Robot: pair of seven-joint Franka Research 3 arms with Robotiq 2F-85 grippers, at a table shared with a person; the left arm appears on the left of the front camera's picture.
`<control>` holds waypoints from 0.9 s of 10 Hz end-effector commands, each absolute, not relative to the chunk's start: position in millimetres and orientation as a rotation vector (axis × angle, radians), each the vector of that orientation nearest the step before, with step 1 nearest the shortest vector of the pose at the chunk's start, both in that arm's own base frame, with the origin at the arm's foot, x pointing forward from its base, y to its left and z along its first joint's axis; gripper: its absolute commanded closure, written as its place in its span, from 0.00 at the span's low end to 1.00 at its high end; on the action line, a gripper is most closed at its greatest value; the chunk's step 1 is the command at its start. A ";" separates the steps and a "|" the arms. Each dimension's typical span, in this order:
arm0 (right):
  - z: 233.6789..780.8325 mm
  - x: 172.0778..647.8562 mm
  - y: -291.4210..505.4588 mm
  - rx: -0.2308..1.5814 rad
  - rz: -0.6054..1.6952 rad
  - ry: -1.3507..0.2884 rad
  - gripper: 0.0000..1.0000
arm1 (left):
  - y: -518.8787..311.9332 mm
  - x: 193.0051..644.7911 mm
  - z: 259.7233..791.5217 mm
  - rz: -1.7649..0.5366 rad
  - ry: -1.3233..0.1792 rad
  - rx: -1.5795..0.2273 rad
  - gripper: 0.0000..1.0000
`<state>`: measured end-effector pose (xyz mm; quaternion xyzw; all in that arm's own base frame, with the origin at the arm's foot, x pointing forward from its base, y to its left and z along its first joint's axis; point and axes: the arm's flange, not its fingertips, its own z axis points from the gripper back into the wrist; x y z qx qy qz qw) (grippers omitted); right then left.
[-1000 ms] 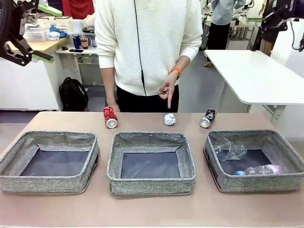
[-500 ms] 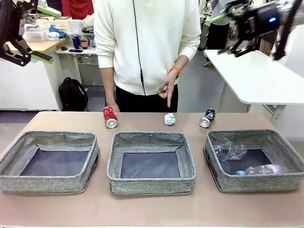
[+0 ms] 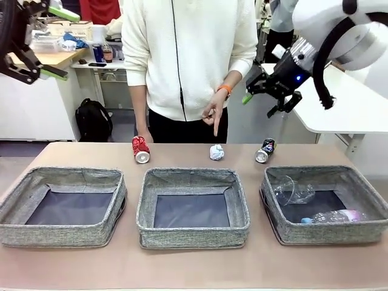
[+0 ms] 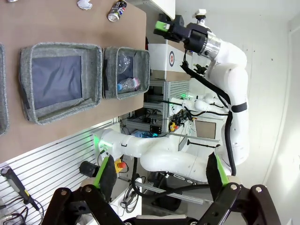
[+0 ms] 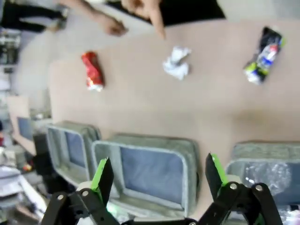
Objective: Sort the waste into the appropriate baskets.
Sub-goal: Pick up the waste item pointed out by the person.
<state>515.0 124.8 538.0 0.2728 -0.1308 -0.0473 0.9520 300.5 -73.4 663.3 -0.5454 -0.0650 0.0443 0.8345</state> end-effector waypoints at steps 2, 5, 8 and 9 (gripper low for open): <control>526.0 513.4 142.9 0.530 -0.055 -0.230 0.00 | -73.1 300.5 665.4 0.077 -0.138 -1.171 0.00; 507.4 556.7 180.2 0.404 0.040 -0.172 0.00 | -73.1 300.5 665.4 0.077 -0.138 -1.171 0.00; 438.0 594.1 245.7 0.144 0.010 -0.153 0.00 | -73.1 300.5 665.4 0.077 -0.138 -1.171 0.00; 421.3 594.2 260.6 0.156 0.041 -0.142 0.00 | -73.1 300.5 665.4 0.077 -0.138 -1.171 0.00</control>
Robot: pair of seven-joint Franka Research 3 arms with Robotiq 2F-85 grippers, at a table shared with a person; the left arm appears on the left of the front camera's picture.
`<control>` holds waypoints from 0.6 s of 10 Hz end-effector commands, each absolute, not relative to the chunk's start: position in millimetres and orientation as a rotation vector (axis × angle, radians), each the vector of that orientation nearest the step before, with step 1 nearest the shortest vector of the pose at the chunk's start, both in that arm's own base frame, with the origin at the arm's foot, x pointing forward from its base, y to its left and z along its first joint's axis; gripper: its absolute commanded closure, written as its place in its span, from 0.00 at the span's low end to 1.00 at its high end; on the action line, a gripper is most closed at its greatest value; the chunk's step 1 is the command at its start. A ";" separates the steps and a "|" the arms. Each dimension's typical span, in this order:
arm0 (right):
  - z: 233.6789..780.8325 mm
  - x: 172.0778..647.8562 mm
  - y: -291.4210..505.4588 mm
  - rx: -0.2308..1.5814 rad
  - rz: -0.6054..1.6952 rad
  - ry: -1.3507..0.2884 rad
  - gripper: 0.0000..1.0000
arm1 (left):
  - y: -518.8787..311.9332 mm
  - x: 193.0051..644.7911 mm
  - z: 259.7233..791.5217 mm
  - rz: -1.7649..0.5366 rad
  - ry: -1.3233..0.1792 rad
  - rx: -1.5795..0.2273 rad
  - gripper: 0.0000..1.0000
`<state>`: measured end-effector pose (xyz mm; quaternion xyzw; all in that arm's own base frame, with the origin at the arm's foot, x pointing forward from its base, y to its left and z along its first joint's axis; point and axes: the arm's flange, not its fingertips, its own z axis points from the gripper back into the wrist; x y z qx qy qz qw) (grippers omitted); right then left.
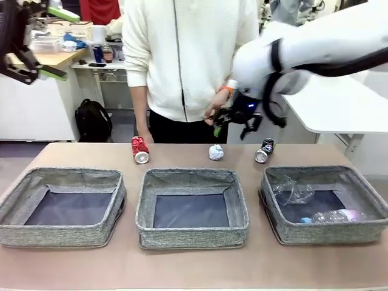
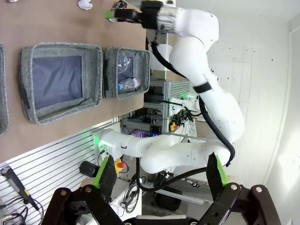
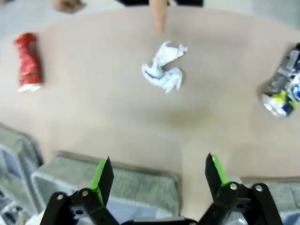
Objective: Sort the waste into the appropriate baskets.
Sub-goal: Pick up the waste item pointed out by the person.
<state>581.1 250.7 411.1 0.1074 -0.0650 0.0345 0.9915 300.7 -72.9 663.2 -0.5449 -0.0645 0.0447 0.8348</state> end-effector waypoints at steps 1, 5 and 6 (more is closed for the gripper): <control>411.6 591.0 276.1 0.109 0.053 -0.208 0.00 | -73.1 300.5 665.4 0.077 -0.138 -1.171 0.00; 400.5 587.9 274.5 0.111 0.085 -0.212 0.00 | -73.1 300.5 665.4 0.077 -0.138 -1.171 0.00; 391.3 593.3 285.1 0.114 0.109 -0.266 0.00 | -73.1 300.5 665.4 0.077 -0.138 -1.171 0.00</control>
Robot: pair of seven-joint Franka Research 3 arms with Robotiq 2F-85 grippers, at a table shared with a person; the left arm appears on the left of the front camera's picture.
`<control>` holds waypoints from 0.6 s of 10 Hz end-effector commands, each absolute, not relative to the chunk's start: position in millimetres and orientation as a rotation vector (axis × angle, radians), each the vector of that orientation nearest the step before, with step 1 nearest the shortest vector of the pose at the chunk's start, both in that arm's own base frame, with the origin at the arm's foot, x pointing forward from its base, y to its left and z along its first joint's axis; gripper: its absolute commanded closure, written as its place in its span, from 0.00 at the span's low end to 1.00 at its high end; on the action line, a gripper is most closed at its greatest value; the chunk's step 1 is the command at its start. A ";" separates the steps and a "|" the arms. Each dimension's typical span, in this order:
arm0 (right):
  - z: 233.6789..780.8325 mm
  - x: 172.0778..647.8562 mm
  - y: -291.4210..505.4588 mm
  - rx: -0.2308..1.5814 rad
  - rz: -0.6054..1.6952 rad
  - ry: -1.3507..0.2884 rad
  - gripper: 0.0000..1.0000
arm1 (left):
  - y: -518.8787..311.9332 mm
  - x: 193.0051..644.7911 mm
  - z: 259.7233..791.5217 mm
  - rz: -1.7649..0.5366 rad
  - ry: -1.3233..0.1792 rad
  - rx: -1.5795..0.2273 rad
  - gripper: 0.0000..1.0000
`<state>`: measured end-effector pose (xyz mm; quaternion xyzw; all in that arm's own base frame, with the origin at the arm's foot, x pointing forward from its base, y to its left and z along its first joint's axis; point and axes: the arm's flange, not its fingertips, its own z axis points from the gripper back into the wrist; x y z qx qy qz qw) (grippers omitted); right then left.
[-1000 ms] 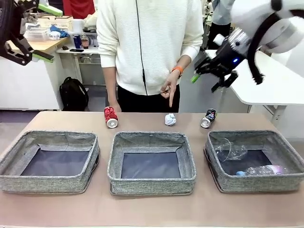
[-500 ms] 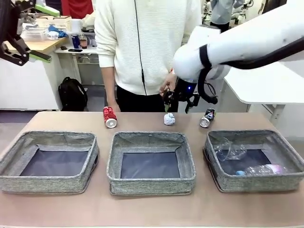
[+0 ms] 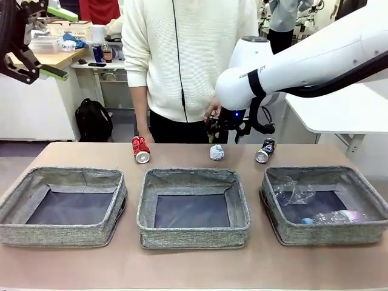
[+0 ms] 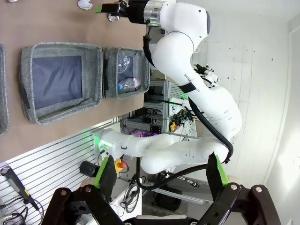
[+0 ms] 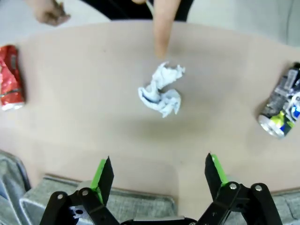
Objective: Sort the waste into the appropriate baskets.
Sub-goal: Pick up the waste item pointed out by the person.
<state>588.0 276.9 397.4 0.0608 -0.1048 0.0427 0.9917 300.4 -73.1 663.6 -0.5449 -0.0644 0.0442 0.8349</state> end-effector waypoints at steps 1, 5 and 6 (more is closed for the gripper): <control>388.6 600.7 287.5 0.143 0.104 -0.293 0.00 | -73.1 300.5 665.4 0.077 -0.138 -1.171 0.00; 354.5 622.3 289.4 0.078 0.083 -0.297 0.00 | -73.1 300.5 665.4 0.077 -0.138 -1.171 0.00; 345.9 627.6 288.3 0.081 0.097 -0.298 0.00 | -73.1 300.5 665.4 0.077 -0.138 -1.171 0.00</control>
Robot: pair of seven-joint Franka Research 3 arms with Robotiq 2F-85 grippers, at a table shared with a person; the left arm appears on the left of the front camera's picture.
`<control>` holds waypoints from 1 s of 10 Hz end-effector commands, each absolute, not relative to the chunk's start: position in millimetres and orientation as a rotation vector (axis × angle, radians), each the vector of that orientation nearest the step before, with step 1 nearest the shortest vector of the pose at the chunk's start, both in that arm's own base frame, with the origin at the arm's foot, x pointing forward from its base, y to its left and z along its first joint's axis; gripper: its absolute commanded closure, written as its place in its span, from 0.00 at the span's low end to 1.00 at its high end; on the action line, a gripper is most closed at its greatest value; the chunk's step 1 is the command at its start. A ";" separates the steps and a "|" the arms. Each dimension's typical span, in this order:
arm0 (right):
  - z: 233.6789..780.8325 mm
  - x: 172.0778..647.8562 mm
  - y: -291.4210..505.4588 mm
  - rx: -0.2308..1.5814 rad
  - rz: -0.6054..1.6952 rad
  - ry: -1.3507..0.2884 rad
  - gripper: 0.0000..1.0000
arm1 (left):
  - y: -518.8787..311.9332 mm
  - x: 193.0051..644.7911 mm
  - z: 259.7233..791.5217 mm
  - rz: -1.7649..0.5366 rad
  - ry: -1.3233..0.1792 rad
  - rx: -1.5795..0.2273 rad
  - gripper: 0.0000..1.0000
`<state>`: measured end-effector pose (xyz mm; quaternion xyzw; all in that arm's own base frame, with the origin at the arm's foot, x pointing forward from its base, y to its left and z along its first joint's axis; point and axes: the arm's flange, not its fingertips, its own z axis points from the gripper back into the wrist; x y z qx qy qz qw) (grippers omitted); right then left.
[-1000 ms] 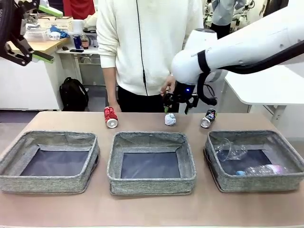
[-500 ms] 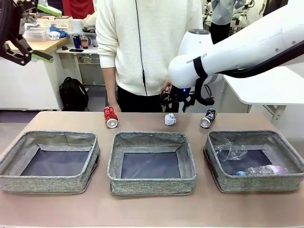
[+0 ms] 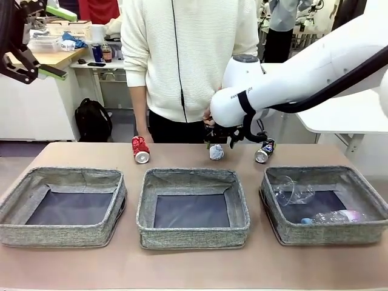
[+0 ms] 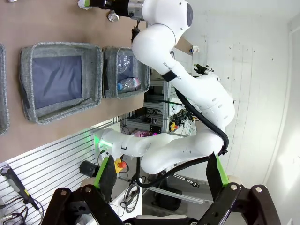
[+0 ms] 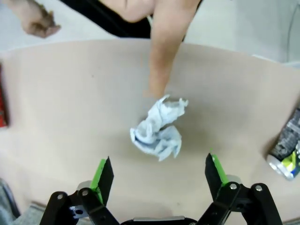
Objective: Sort the waste into the appropriate baskets.
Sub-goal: Pick up the waste item pointed out by the person.
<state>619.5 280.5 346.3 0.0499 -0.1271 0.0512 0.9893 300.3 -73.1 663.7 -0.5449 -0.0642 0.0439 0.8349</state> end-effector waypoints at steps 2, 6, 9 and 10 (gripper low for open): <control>332.3 633.8 284.0 0.104 0.102 -0.302 0.00 | -73.1 300.5 665.4 0.077 -0.138 -1.171 0.00; 321.3 636.4 284.2 0.105 0.150 -0.330 0.00 | -73.1 300.5 665.4 0.077 -0.138 -1.171 0.00; 319.5 633.2 289.4 0.091 0.202 -0.319 0.60 | -73.1 300.5 665.4 0.077 -0.138 -1.171 0.00; 314.3 635.0 289.6 0.097 0.203 -0.307 0.60 | -73.1 300.5 665.4 0.077 -0.138 -1.171 0.00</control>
